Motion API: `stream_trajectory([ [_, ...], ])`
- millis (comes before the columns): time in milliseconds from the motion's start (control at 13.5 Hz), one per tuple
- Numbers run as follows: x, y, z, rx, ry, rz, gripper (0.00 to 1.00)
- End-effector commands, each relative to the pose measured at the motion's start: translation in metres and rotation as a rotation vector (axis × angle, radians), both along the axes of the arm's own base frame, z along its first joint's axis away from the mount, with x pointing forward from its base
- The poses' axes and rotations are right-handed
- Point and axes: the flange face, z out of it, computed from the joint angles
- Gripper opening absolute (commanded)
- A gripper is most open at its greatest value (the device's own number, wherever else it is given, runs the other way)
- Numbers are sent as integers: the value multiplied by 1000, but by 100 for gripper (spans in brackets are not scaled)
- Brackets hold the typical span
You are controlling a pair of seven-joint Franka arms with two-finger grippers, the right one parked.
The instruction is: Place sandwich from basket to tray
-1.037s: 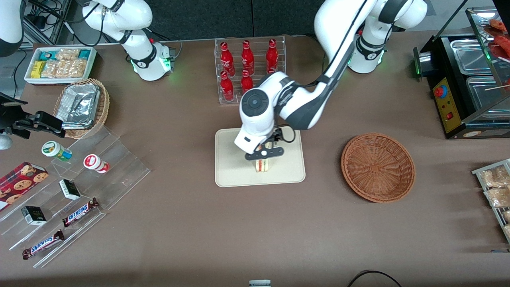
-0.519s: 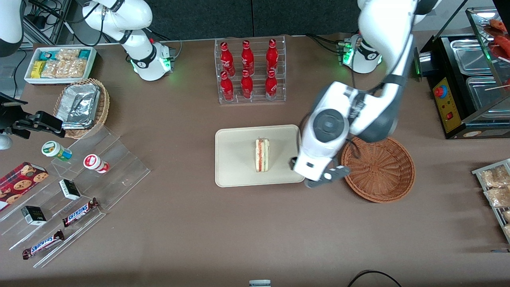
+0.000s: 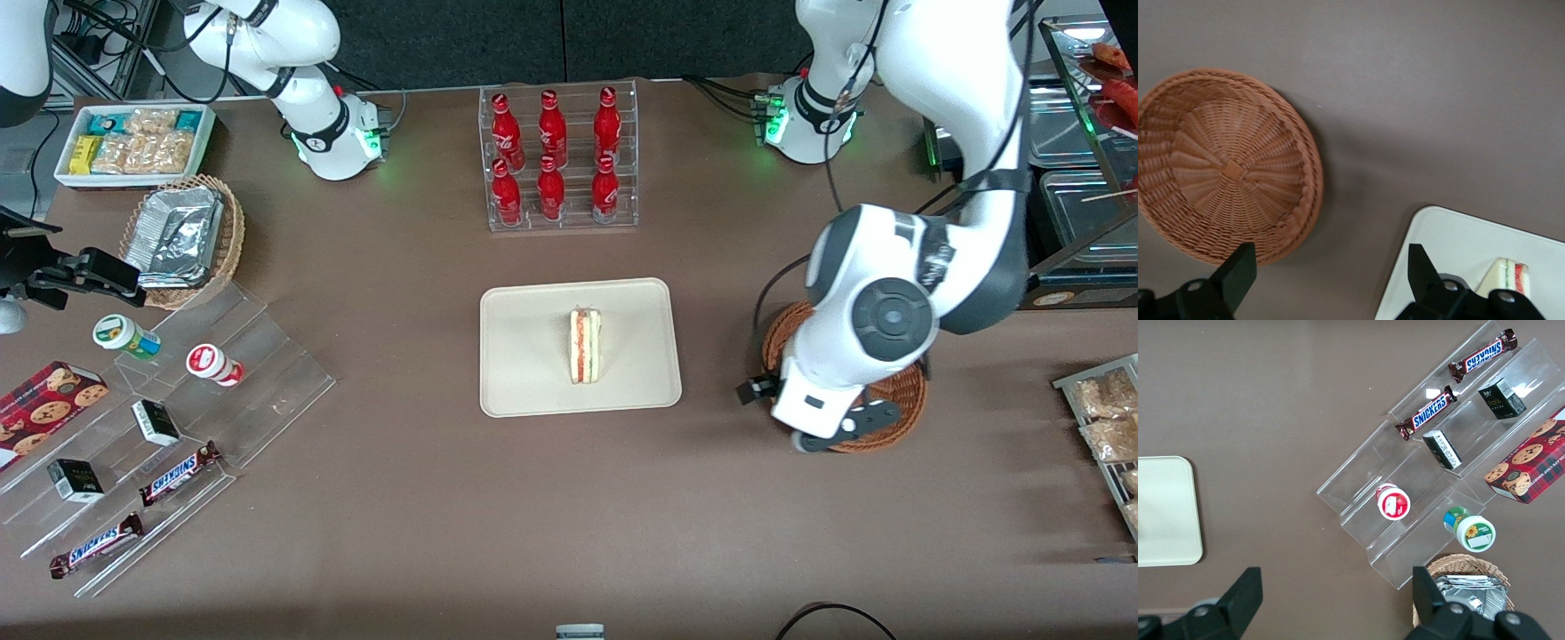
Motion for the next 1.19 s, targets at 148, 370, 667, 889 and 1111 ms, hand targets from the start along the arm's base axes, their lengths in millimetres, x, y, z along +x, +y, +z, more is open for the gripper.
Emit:
stream_trajectory([
  [148, -30, 58, 36, -72, 61, -122, 100],
  [370, -52, 86, 52, -96, 186, -267, 100],
  [667, -88, 121, 79, -90, 183, -274, 100],
  [889, -109, 144, 119, -80, 151, -270, 100],
  [1111, -131, 165, 153, -77, 152, -291, 100],
])
